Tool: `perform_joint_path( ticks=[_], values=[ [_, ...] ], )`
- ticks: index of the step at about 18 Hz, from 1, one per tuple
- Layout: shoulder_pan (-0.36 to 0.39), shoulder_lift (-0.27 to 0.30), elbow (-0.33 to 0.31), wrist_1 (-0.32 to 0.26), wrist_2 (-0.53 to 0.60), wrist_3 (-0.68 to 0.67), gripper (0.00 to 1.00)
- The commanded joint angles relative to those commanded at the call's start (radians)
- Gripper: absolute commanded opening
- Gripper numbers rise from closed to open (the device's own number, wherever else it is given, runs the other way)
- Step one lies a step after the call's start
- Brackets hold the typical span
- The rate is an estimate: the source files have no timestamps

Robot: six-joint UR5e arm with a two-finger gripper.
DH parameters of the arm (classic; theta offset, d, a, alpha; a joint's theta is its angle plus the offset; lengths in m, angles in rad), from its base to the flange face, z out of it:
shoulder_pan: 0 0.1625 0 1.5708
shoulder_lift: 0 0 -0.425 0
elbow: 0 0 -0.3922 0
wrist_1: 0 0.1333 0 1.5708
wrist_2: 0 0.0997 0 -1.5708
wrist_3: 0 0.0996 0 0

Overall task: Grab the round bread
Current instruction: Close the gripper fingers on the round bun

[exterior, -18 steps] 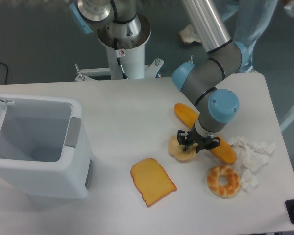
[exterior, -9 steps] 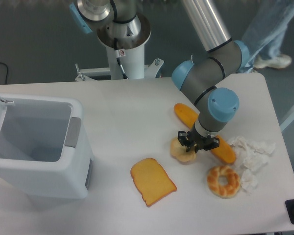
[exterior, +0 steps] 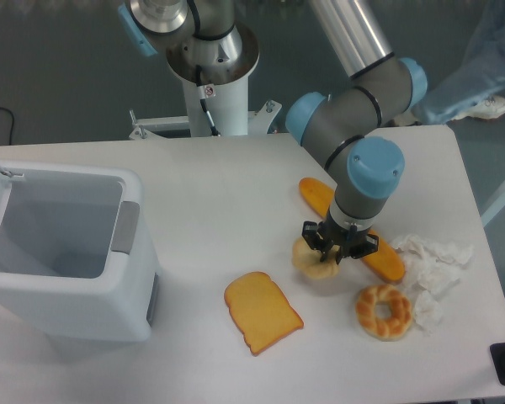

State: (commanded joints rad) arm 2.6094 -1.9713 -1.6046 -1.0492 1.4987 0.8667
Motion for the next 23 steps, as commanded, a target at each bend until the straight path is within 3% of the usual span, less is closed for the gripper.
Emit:
perform_joint_path(
  ticks=[6, 10, 18, 23],
  values=[
    [-0.043, 0.043, 0.055, 0.0, 0.0, 0.135, 0.33],
    [-0.06, 0.097, 0.058, 0.0, 0.0, 0.178, 0.33],
    [-0.057, 0.14, 0.052, -0.023, 0.001, 0.374, 0.34],
    [-0.046, 0.161, 0.048, -0.046, 0.009, 0.382, 0.33]
  ],
)
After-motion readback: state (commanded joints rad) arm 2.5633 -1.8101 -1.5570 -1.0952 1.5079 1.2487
